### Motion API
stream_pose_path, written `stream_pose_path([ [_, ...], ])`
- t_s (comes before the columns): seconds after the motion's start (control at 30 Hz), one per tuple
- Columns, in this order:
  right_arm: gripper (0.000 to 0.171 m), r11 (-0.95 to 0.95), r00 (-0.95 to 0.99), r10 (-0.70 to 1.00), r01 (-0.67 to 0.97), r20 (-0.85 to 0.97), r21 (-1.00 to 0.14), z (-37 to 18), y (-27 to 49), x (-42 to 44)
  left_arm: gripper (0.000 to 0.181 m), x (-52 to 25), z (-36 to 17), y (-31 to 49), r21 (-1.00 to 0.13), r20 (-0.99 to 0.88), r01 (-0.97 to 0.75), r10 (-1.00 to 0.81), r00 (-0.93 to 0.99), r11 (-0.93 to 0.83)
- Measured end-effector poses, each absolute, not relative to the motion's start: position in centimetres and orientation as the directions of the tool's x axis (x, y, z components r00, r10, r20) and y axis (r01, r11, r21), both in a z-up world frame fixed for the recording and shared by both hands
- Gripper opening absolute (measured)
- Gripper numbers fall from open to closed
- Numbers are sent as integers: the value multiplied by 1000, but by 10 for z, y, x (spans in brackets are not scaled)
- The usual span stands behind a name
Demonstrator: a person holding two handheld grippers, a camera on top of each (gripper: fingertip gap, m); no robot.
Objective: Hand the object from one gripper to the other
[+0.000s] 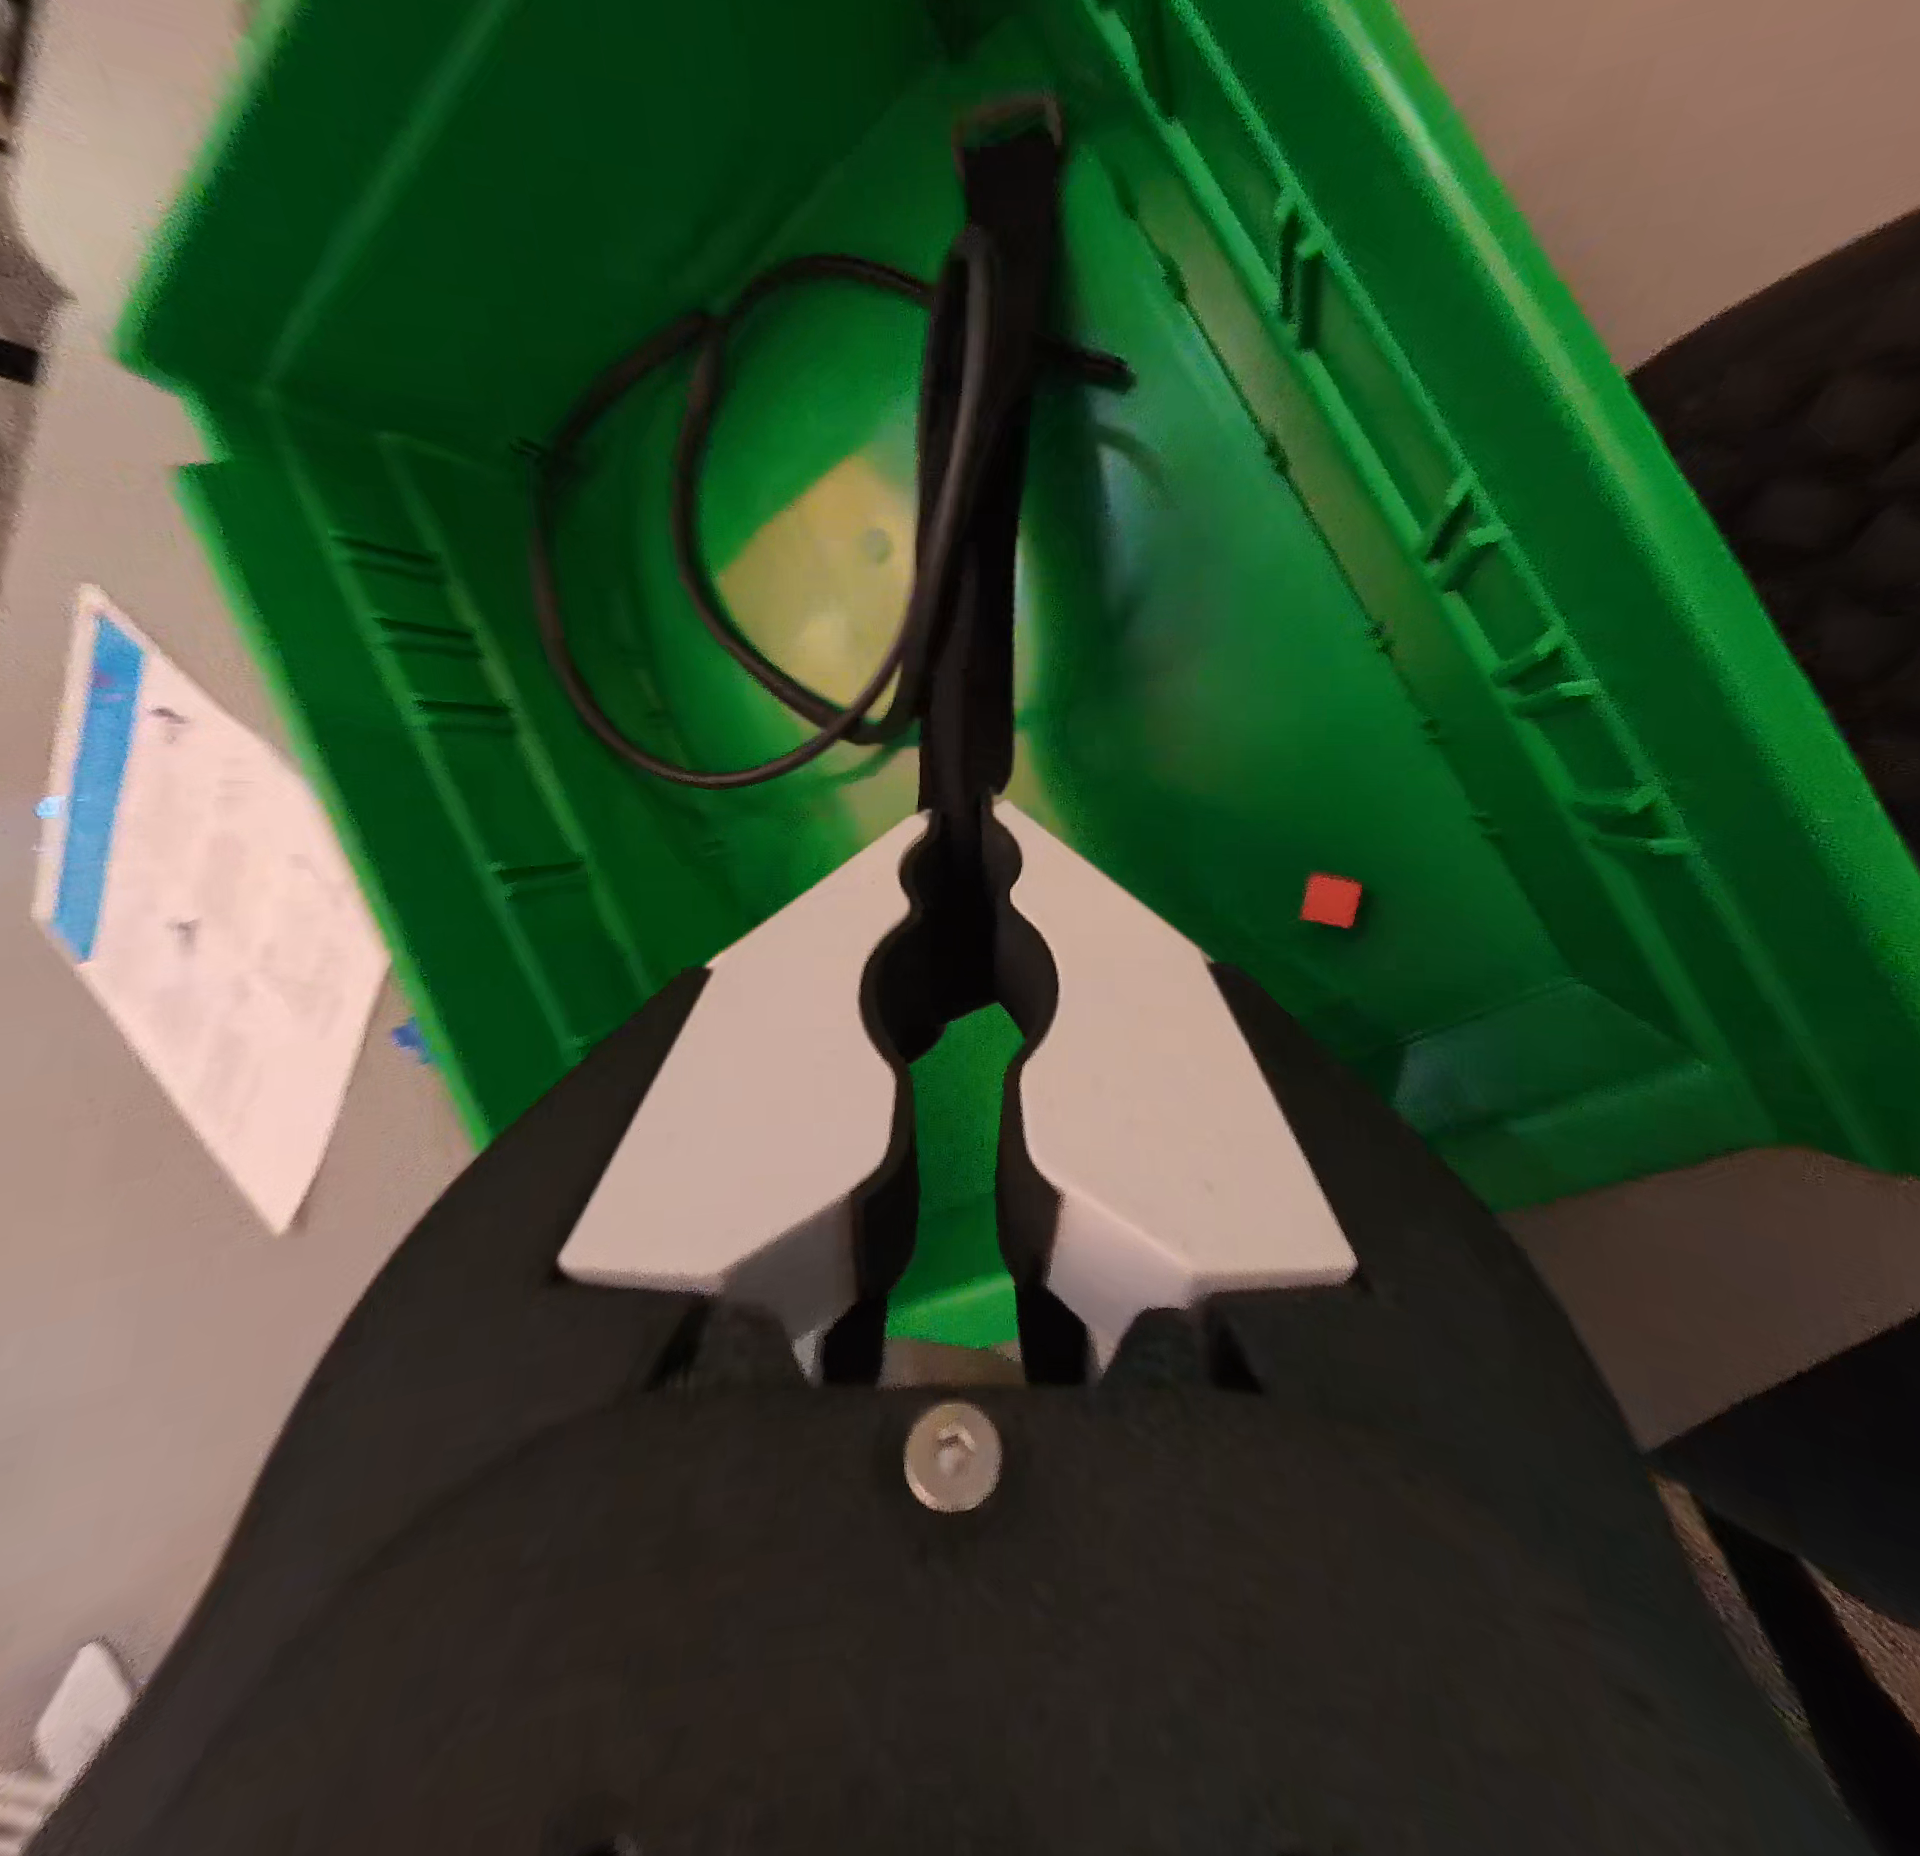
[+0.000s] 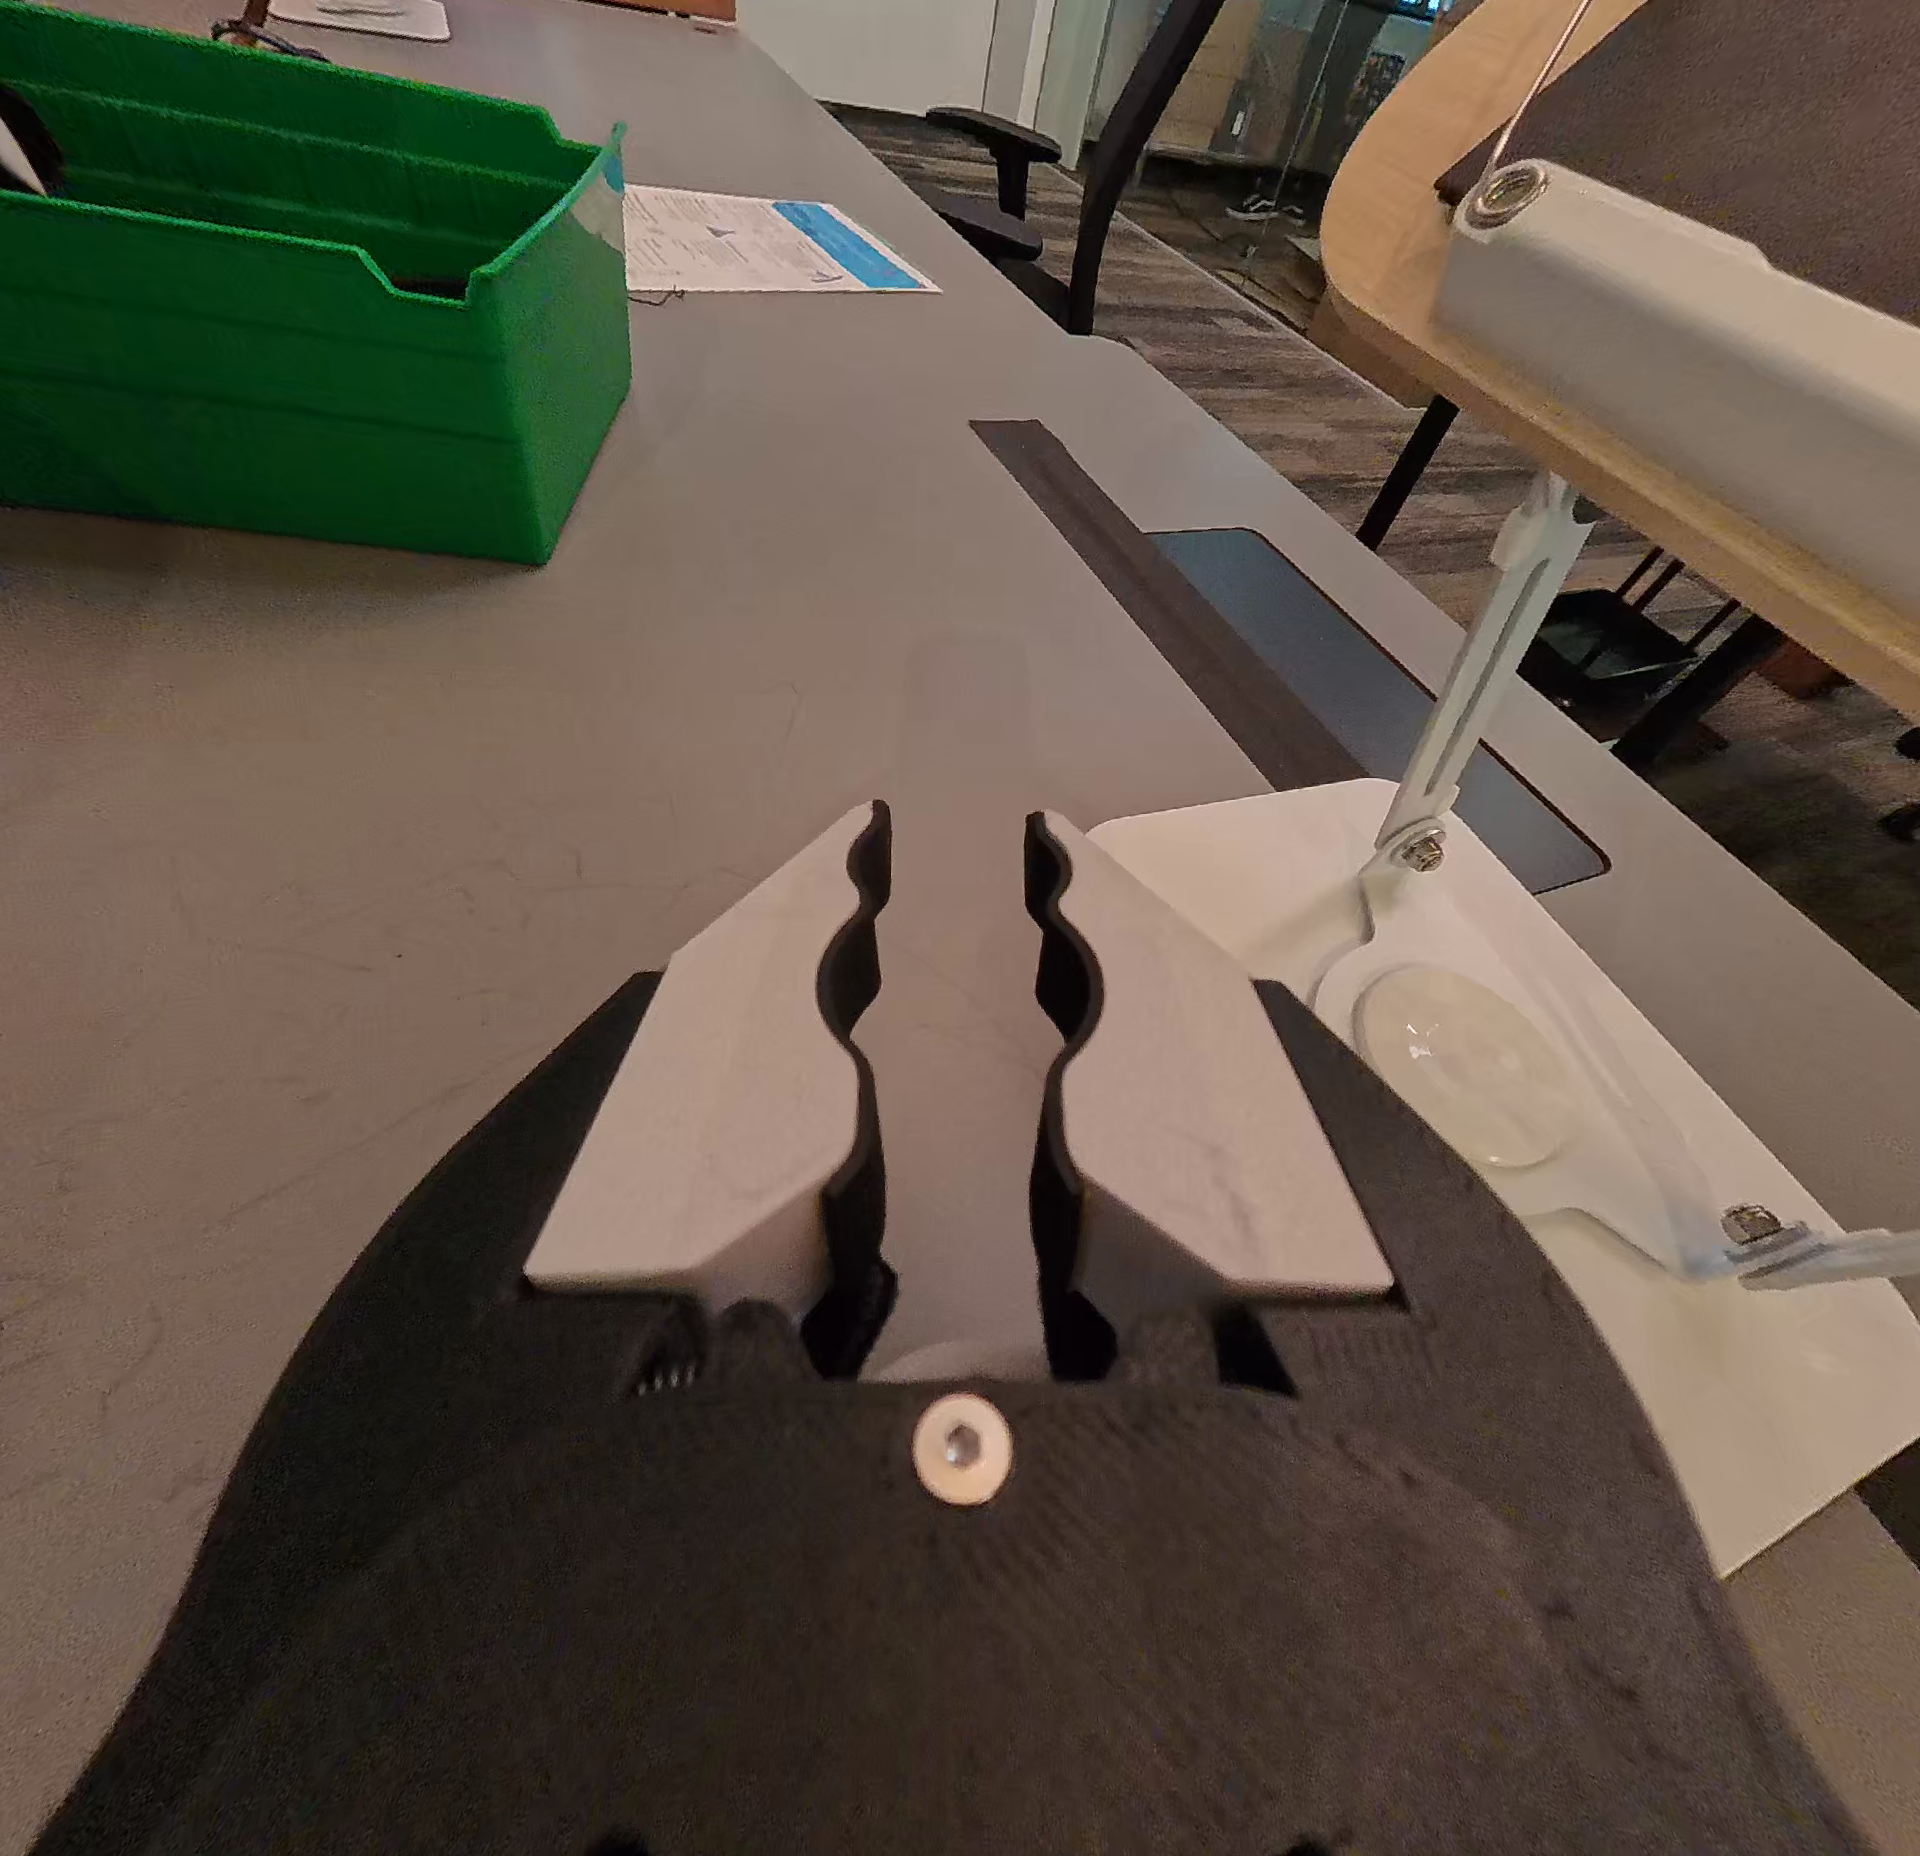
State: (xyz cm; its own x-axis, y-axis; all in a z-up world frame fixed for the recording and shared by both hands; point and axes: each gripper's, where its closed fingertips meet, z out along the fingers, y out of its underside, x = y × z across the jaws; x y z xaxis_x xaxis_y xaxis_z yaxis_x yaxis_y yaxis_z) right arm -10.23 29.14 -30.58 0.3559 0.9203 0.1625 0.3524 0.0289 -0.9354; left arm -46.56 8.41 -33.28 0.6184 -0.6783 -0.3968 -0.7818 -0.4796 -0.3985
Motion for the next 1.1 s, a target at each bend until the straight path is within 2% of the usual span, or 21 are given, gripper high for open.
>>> stream_pose_path([
  [0.27,23,27,365,918,326,152,-945,-299,292,-101,2,-491,-246,103,-449,-639,-785,-460,616,-426],
  [0.57,23,40,367,918,285,148,-958,-284,288,-102,1,-488,-174,115,-509,-739,-790,-299,604,-341],
  [0.8,28,134,325,926,193,192,-972,-243,268,-109,1,-413,-136,135,-561,-737,-809,-339,585,-175],
  [0.93,16,219,261,934,121,244,-968,-206,241,-115,1,-346,-124,156,-513,-774,-857,-403,488,-51],
  [1.1,23,273,259,926,42,274,-961,-161,221,-113,1,-258,-126,178,-487,-773,-871,-496,394,67],
])
